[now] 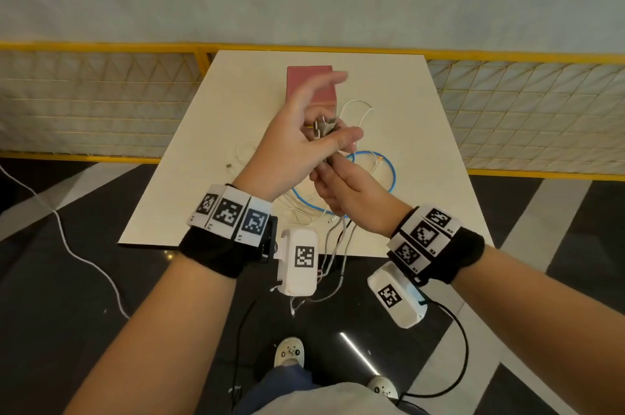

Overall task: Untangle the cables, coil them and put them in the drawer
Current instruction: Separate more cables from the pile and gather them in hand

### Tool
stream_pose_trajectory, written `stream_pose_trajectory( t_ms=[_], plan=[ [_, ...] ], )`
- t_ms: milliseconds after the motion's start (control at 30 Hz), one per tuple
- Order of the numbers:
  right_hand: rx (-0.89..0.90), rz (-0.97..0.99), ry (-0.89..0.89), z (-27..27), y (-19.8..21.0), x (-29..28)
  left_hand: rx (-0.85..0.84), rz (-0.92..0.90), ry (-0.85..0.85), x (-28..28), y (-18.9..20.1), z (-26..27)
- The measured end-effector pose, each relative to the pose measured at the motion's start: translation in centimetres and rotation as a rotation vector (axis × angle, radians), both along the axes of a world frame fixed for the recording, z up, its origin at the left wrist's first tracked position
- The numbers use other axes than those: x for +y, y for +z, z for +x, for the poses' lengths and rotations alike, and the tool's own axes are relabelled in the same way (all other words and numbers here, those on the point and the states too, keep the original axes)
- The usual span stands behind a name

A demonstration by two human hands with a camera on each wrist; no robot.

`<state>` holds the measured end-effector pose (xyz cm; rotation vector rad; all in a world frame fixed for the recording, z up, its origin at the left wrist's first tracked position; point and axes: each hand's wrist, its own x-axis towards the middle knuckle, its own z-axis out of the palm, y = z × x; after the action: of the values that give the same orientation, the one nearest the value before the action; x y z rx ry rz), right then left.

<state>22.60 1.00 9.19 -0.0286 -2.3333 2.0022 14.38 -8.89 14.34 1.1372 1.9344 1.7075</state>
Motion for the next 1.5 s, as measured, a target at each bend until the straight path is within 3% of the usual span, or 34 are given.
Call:
stream_pose_trajectory(
  t_ms=[233, 367, 433, 533, 633, 733, 833, 1000, 1067, 1167, 1333, 1500],
  plan=[
    [0.039, -0.054, 0.046, -0.2, 0.1, -0.2, -0.019, -0.076, -0.024, -0.5, 0.1, -0.1],
    [0.131, 0.033, -0.055, -1.3, 0.6, -0.3, -0.179, 0.089, -0.067, -0.6, -0.5, -1.2],
    [0.122, 0.017, -0.075, -2.1, 1.5, -0.4, -0.236, 0.027, -0.064, -0.7, -0.9, -1.6],
    [0.110, 0.011, -0.034, -3.4, 2.4, -0.3, -0.087, -0.125, -0.020, -0.9, -0.2, -2.4],
    [0.160, 0.194, 0.069, -4.8, 1.5, -0.5, -0.062, -0.015, 0.106, -1.1, 0.7, -4.3],
    [0.107, 0.386, 0.056, -6.2, -0.4, -0.6, -0.182, 0.202, 0.233, -2.0, 1.3, -7.3],
    [-0.003, 0.492, 0.050, -7.3, -2.7, -1.0, -0.335, 0.322, 0.251, -3.8, 2.1, -10.1],
    [-0.419, 0.311, 0.351, -8.9, -5.1, -3.7, -0.367, 0.123, 0.228, -6.1, 1.1, -12.9],
    [-0.446, 0.412, 0.418, -9.9, -6.0, -4.4, -0.392, 0.073, 0.242, -6.6, -0.1, -13.6],
    [-0.446, 0.610, 0.340, -11.8, -8.4, -4.0, -0.440, 0.018, 0.243, -7.3, -2.2, -14.6],
    [-0.345, 0.683, 0.179, -15.9, -12.1, -3.7, -0.536, -0.064, 0.318, -8.6, -5.7, -15.3],
    [-0.350, 0.698, 0.032, -20.4, -15.9, -5.2, -0.631, -0.109, 0.589, -9.4, -7.4, -16.4]
  ],
)
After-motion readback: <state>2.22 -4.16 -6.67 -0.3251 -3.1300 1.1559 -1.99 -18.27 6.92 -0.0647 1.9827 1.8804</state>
